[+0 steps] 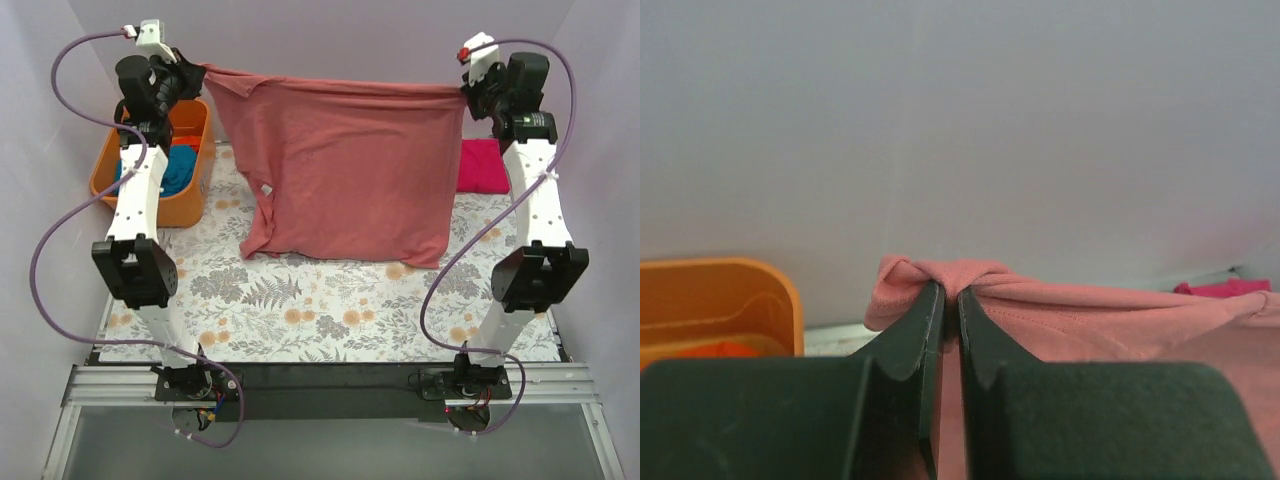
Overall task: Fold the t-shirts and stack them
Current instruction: Flatten the tshirt out
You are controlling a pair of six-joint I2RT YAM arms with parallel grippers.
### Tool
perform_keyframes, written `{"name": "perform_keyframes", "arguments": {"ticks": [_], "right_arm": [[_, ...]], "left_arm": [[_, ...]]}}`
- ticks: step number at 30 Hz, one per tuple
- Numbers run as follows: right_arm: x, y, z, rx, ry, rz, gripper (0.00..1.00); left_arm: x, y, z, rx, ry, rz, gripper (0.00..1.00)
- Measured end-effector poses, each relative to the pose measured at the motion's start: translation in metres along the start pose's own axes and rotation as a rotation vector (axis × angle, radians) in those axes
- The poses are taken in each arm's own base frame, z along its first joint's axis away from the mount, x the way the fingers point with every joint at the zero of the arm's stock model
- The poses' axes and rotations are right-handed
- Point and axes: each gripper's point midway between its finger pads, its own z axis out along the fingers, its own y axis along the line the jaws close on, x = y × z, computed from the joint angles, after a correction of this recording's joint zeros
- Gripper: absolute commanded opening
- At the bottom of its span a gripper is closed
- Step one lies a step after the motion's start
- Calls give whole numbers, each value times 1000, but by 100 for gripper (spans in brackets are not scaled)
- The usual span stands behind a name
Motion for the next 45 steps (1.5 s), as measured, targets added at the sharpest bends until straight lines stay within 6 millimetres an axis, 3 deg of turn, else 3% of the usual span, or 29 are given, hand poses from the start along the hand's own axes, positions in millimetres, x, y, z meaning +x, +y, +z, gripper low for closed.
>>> {"name": "perform_keyframes", "arguments": {"ticks": [3,6,8,10,12,15,17,19,21,23,25,28,31,36,41,43,45], "right_arm": [[-34,-28,15,70,-72,36,1],[-84,-56,0,162,-206,54,1],[-114,-71,-20,223,-304,48,1],[-140,-79,-48,277,-403,34,1],[-154,-80,-70,310,-469,16,1],[-163,-73,-94,325,-545,-27,1],[-153,-62,-92,298,-549,-60,1],[-131,-48,-77,260,-524,-92,1],[-87,-22,-51,181,-441,-106,1],[-30,9,-23,92,-338,-116,1],[32,47,-6,-13,-224,-117,1],[115,108,-5,-175,-73,-123,1],[152,139,-19,-261,-6,-152,1],[160,148,-30,-314,26,-224,1],[159,145,-46,-386,100,-309,1],[164,150,-60,-422,128,-350,1],[174,161,-85,-463,157,-396,1]], "left_arm": [[-4,14,40,4,-69,-7,0],[-66,6,58,37,-276,34,0],[-108,-6,46,55,-411,65,0],[-151,-21,22,79,-539,99,0],[-181,-34,-3,108,-625,121,0],[-196,-44,-45,134,-666,161,0],[-181,-45,-66,140,-646,182,0],[-138,-41,-81,135,-563,181,0],[-80,-36,-94,133,-450,172,0],[-20,-30,-102,133,-331,156,0],[60,-22,-115,128,-156,115,0],[143,-17,-138,125,28,78,0],[202,-18,-165,142,183,64,0],[232,-16,-179,154,348,89,0],[212,-25,-191,225,470,187,0],[206,-33,-205,275,522,244,0],[214,-38,-229,314,593,289,0]]}}
